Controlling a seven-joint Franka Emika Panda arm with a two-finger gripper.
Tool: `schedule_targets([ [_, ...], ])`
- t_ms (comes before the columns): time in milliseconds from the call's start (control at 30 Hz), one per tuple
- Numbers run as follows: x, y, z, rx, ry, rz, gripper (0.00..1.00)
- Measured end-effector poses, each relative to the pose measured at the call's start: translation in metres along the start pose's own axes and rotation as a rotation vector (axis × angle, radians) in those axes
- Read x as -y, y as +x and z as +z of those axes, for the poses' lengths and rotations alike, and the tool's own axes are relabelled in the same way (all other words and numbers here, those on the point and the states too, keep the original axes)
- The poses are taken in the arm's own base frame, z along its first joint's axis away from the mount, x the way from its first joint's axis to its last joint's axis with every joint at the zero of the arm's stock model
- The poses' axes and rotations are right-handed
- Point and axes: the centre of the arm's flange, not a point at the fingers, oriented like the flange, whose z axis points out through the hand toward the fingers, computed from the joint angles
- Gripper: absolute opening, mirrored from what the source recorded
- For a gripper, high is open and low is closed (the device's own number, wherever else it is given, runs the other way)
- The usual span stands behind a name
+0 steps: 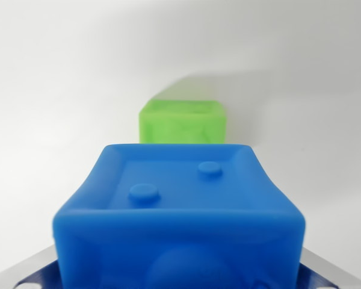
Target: Stack cube
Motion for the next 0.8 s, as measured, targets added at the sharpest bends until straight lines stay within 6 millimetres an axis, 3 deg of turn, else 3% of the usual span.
schedule_targets([
  [800,-0.001,-0.001,0.054,0.002,-0.003,0.000,0.00],
])
